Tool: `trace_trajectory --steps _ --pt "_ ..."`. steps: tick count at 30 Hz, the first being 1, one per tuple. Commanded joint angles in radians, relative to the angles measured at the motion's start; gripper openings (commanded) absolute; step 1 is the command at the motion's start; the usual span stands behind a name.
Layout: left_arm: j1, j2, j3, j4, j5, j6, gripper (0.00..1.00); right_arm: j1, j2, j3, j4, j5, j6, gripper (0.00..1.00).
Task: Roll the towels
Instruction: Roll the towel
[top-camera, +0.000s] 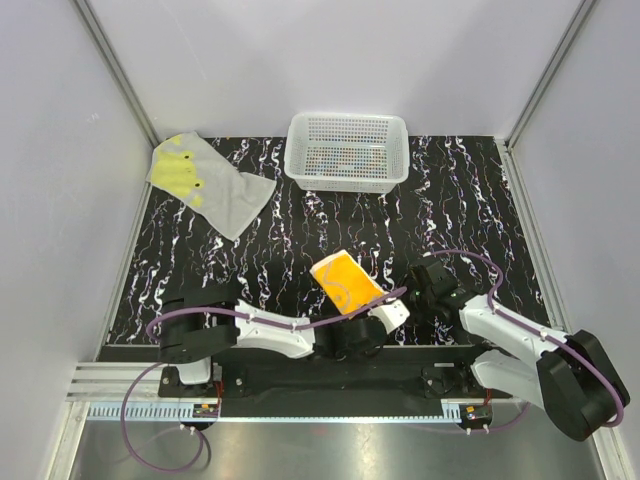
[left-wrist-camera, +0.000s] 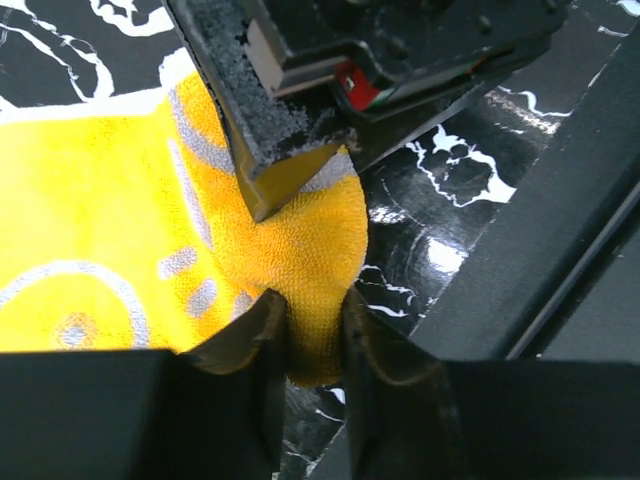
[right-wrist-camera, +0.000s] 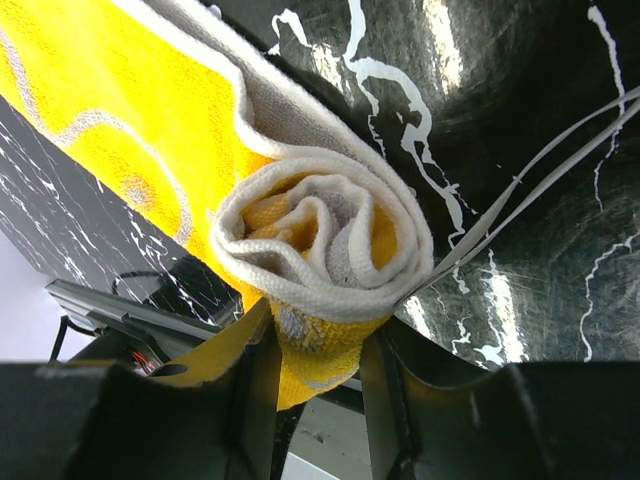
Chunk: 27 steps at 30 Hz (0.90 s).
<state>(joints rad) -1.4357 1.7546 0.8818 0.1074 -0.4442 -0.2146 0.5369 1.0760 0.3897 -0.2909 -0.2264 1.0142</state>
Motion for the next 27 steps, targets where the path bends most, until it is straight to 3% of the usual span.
trace_trajectory --steps 1,3,4,12,20,27 --pt "0.009 0.008 0.031 0.025 0.087 -0.017 0.14 0.012 -0.027 0.043 -0.042 -0.01 -0.005 0.41" --pt "0.027 -0.003 0.023 0.026 0.136 -0.029 0.0 0.014 -0.048 0.052 -0.072 -0.002 -0.005 0.42" --pt "0.032 -0.007 0.019 0.026 0.153 -0.035 0.0 0.014 -0.057 0.069 -0.088 0.001 -0.005 0.45" --pt "0.08 -0.07 -0.036 0.052 0.304 -0.077 0.0 0.012 -0.14 0.179 -0.325 0.197 -0.006 0.98" --pt "0.187 -0.119 -0.139 0.162 0.543 -0.17 0.0 -0.009 -0.145 0.271 -0.482 0.389 -0.008 1.0" --pt "0.308 -0.046 -0.172 0.261 0.795 -0.241 0.0 -0.02 -0.277 0.296 -0.538 0.461 0.023 1.0"
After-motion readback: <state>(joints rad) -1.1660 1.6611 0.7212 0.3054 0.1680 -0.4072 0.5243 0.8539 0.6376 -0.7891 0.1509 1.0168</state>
